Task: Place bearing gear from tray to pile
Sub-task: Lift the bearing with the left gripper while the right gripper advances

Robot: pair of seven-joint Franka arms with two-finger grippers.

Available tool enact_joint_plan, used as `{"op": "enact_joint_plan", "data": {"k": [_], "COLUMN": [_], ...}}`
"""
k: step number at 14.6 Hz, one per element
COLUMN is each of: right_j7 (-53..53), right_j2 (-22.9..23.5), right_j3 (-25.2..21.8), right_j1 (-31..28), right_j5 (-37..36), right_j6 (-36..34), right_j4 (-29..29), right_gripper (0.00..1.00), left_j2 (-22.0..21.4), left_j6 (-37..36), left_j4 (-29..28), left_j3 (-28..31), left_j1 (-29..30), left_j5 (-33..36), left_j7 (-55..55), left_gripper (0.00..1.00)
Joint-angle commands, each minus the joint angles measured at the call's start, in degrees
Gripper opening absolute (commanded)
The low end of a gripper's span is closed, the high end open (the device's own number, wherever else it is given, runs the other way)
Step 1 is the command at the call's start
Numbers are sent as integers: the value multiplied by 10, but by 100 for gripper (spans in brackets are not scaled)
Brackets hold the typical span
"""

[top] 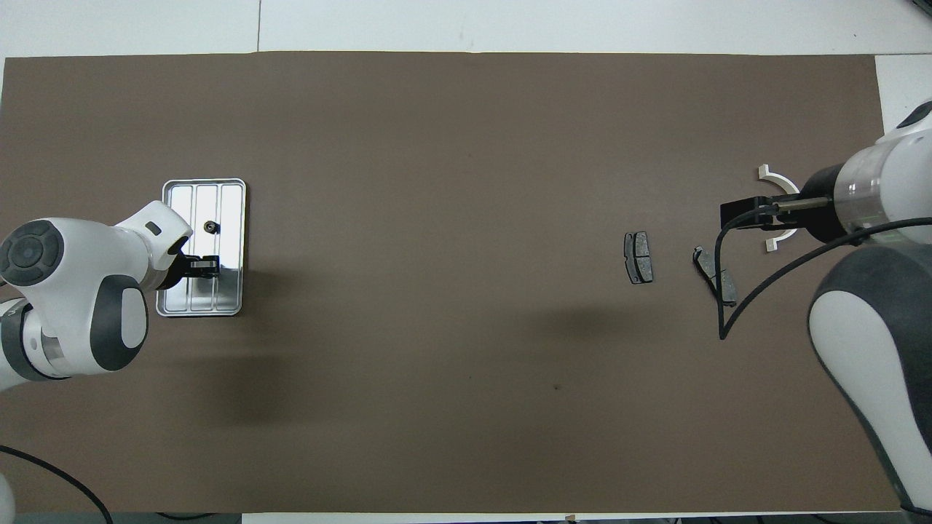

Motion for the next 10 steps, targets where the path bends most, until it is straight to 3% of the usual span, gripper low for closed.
{"op": "enact_joint_plan", "data": {"k": [1,4,7,10], "right_j7": [27,47,68,86], "right_j2": [4,30,61,93], "right_j3": [2,2,1,2], "right_j1": [6,7,25,28], "right_j5": [12,8,4,3], "right_j6": [38,67,101,141], "right_j4": [-28,-28,-28,-28], "right_gripper": [100,100,100,100], "left_j2": [12,19,19,18], "left_j6": [-3,-49,-174,-207], "left_j4": [15,61,160,201], "left_j3": [-3,-4,-5,-3], "left_j1": [5,4,-8,-75], "left_j5": [7,7,4,3], "left_j7": [6,8,-1,-109], "left_gripper": [14,12,13,17]}}
